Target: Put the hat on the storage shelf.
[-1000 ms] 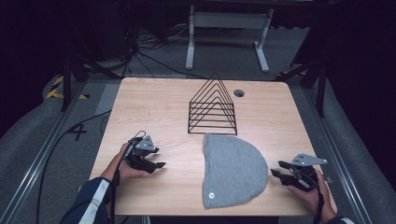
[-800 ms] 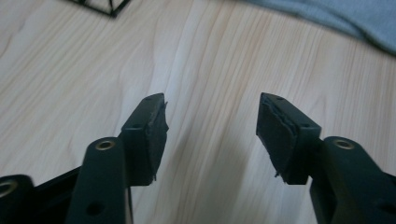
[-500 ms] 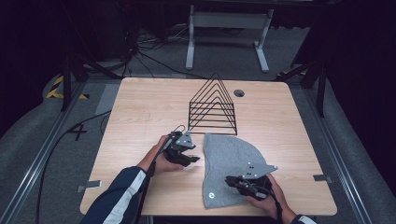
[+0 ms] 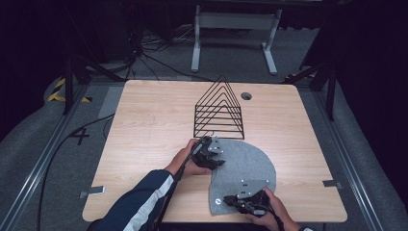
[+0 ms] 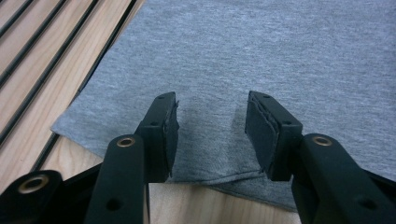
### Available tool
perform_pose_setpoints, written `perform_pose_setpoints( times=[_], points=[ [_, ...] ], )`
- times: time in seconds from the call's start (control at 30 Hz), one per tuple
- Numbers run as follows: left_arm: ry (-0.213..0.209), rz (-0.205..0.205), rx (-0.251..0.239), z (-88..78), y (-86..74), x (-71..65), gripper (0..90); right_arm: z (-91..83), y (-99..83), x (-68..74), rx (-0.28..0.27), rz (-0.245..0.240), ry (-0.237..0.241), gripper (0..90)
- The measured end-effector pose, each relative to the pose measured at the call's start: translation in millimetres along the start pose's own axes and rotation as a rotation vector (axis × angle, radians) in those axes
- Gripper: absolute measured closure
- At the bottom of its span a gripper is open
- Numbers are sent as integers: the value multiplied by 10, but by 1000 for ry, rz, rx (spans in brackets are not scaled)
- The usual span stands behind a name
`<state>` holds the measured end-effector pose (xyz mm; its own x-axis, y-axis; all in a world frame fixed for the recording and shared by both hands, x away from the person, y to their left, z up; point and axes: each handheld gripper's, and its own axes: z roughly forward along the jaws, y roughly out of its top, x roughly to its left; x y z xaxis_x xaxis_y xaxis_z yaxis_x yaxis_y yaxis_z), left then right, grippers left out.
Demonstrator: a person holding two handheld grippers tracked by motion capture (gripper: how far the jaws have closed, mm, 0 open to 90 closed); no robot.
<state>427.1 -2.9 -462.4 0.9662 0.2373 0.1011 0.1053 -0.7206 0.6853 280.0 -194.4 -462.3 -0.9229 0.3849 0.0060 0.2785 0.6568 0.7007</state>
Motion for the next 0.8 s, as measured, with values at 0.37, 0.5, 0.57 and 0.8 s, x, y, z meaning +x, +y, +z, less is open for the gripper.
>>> perform_pose_setpoints(
  times=[0.37, 0.5, 0.57, 0.8],
  points=[
    [-13, -45, 47, -219, -187, -60, 546, -126, -87, -156, 31, 61, 1, 888],
    [-21, -79, 42, -316, -299, -131, 556, -164, -114, -236, 38, 73, 2, 887],
    [-23, -86, 45, -370, -350, -190, 556, -188, -129, -281, 42, 85, -6, 885],
    [-37, -110, 38, -491, -462, -425, 557, -242, -160, -400, 51, 100, -73, 886]
  ],
)
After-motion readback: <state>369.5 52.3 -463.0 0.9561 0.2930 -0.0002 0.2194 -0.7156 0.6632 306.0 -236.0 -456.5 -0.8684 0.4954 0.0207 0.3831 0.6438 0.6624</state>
